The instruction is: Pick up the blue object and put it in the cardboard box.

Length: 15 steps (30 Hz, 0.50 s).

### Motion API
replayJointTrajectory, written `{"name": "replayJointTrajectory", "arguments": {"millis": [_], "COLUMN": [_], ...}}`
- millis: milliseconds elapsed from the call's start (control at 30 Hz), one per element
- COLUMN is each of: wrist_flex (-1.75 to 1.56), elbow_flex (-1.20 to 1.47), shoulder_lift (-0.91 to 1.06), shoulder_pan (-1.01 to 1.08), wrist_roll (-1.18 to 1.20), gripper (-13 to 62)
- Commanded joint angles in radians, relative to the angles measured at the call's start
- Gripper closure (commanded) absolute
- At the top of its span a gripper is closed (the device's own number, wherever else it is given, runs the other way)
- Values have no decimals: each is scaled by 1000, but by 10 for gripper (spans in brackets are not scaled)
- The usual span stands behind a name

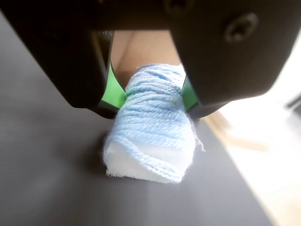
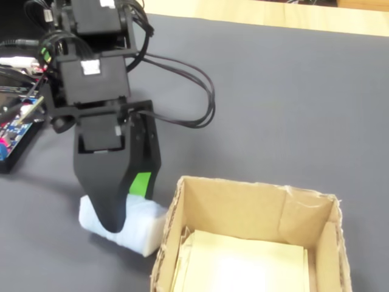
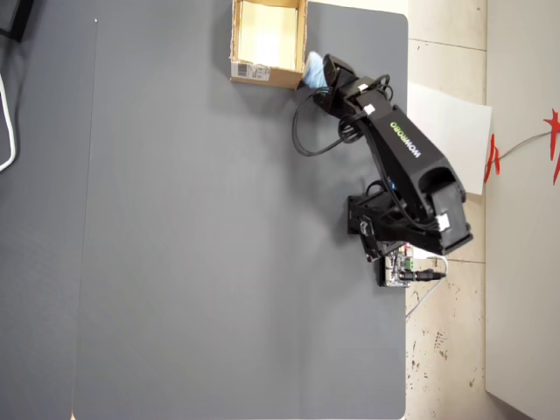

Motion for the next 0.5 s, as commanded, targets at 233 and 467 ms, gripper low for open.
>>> {"name": "replayJointTrajectory", "arguments": {"millis": [233,467], "wrist_flex": [-287,-341], "elbow_flex": [-3,6], "shoulder_lift": [80,135], "shoulder_pan": [18,28], "wrist_roll": [183,213], "gripper": [341,341]}}
